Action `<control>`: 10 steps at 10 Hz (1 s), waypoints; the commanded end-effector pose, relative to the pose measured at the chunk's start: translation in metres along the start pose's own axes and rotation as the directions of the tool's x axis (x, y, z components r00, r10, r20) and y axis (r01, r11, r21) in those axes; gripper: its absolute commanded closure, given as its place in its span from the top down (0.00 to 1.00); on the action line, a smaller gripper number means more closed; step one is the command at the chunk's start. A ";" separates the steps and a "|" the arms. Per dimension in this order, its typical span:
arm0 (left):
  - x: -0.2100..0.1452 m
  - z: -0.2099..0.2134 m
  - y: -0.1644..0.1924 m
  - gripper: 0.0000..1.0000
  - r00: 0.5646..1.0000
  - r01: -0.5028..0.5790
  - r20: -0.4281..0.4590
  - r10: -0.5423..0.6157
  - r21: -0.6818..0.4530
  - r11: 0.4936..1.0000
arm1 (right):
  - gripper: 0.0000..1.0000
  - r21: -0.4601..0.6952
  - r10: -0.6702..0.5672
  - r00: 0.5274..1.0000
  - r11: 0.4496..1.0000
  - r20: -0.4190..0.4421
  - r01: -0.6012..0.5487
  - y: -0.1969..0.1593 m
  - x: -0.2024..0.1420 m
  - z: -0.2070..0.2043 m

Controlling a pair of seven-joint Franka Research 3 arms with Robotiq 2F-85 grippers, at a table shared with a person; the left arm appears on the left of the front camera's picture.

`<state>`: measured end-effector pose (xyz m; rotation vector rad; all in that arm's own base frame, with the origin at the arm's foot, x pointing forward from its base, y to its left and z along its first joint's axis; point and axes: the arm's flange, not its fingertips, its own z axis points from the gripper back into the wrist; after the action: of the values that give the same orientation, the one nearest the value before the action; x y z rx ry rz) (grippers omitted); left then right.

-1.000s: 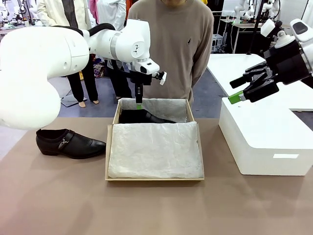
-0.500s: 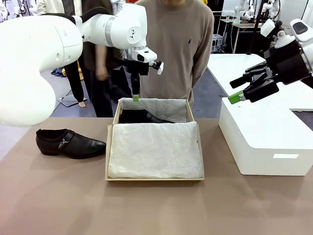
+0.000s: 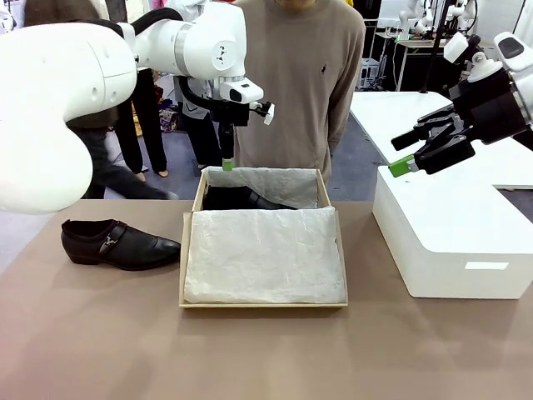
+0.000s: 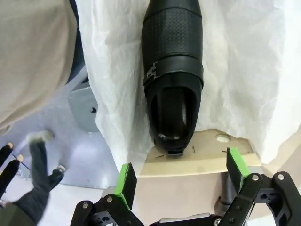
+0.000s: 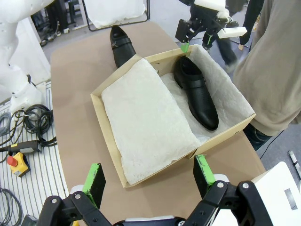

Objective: Pack the shoes into the box.
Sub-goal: Place the other shoe of the Shoes into the Shoes Box.

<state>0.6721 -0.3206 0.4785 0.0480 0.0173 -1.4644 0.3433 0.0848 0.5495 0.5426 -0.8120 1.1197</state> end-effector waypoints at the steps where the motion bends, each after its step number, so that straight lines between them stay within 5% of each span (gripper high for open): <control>1: 0.001 0.005 -0.001 1.00 1.000 0.001 0.007 -0.002 0.012 1.000 | 1.00 0.002 0.028 0.999 1.000 0.032 -0.029 -0.003 0.001 -0.003; 8: 0.003 0.001 -0.001 1.00 1.000 0.004 0.003 -0.004 0.004 1.000 | 1.00 0.002 0.028 0.999 1.000 0.032 -0.029 -0.003 0.001 -0.003; 10: -0.023 0.018 -0.024 1.00 0.999 0.044 0.021 -0.045 0.038 0.998 | 1.00 0.002 0.028 0.999 1.000 0.032 -0.029 -0.003 0.001 -0.003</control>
<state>0.6698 -0.3195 0.4889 0.0563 -0.0010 -1.4790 0.3433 0.0848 0.5495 0.5426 -0.8119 1.1198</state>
